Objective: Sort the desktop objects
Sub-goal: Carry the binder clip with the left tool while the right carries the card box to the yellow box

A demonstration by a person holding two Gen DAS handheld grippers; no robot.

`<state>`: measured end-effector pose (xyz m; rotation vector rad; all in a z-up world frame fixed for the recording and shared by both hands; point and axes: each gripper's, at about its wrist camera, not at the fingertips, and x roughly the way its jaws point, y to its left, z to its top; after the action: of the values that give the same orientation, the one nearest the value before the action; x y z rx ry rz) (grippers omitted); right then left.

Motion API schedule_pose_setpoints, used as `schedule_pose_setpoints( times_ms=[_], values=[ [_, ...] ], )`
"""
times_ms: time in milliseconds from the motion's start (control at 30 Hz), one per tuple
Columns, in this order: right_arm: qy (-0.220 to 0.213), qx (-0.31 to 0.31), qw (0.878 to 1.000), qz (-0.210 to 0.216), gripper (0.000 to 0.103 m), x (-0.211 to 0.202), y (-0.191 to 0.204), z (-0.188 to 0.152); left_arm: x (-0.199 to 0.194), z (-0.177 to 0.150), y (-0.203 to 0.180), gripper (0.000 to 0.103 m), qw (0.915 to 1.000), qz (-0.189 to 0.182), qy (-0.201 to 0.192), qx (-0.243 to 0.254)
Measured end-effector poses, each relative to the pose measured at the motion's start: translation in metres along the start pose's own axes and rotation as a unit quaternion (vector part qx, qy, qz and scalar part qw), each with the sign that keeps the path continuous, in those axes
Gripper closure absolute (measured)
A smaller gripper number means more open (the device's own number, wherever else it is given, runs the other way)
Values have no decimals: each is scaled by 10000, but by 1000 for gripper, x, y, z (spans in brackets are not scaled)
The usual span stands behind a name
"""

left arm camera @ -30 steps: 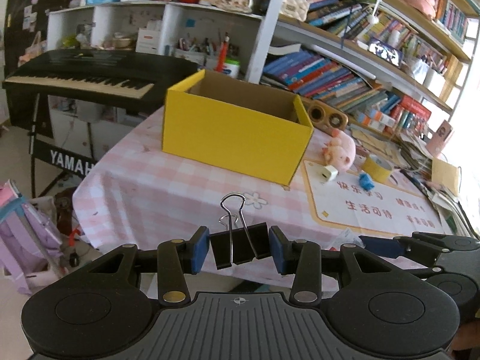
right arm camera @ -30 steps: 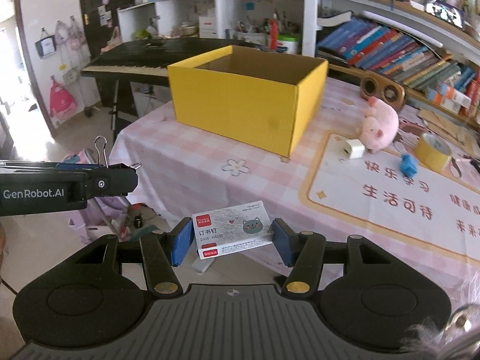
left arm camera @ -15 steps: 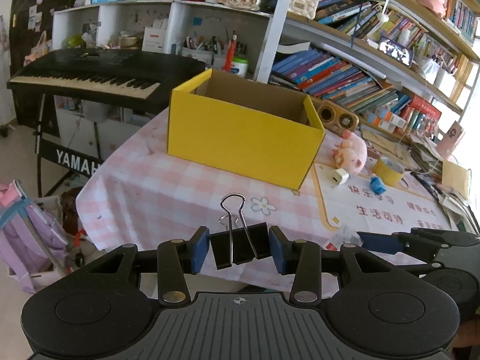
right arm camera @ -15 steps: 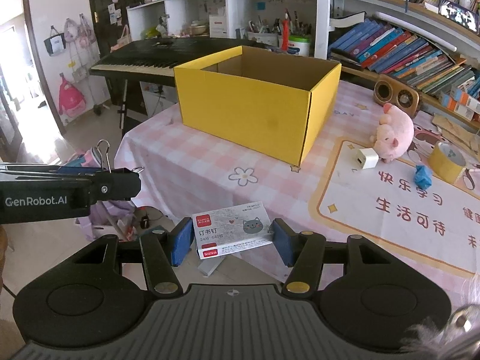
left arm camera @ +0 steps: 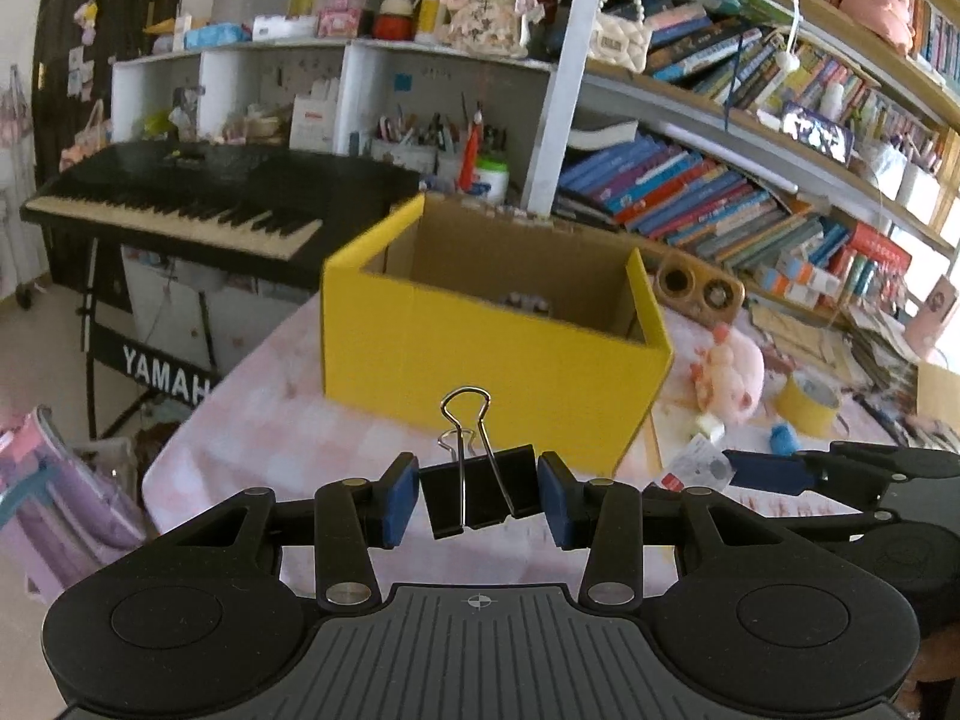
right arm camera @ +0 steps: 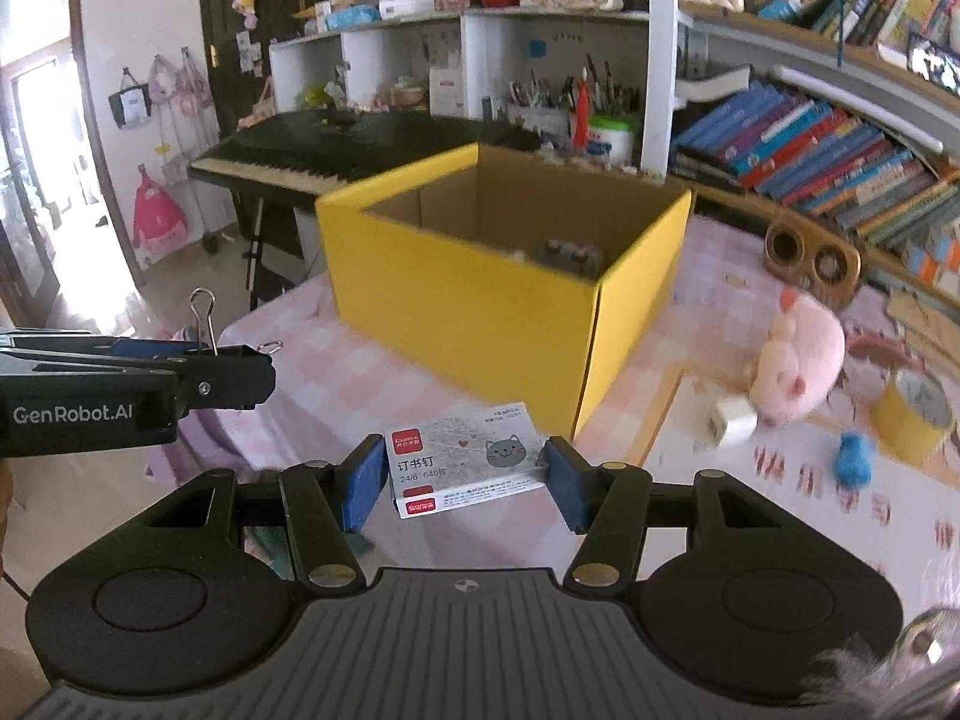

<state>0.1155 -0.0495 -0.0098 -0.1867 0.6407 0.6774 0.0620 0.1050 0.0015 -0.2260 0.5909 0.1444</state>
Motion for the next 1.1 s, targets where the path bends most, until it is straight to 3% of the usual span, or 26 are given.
schedule_pose_setpoints(
  times_ms=[367,667,900,1100],
  values=[
    [-572,-221,9980,168,49,26,-46,68,42,56,-20,61,9988,115,-485,18],
    [-736,-446,9963,14,49,66,-76,119,78,86,-28,61,9980,169,-585,184],
    [-616,-651,9959,117,49,107,-89,150,108,96,-37,61,9977,294,-470,384],
    [-140,-870,9959,208,49,154,-92,159,131,92,-39,61,9987,319,-111,379]
  ],
)
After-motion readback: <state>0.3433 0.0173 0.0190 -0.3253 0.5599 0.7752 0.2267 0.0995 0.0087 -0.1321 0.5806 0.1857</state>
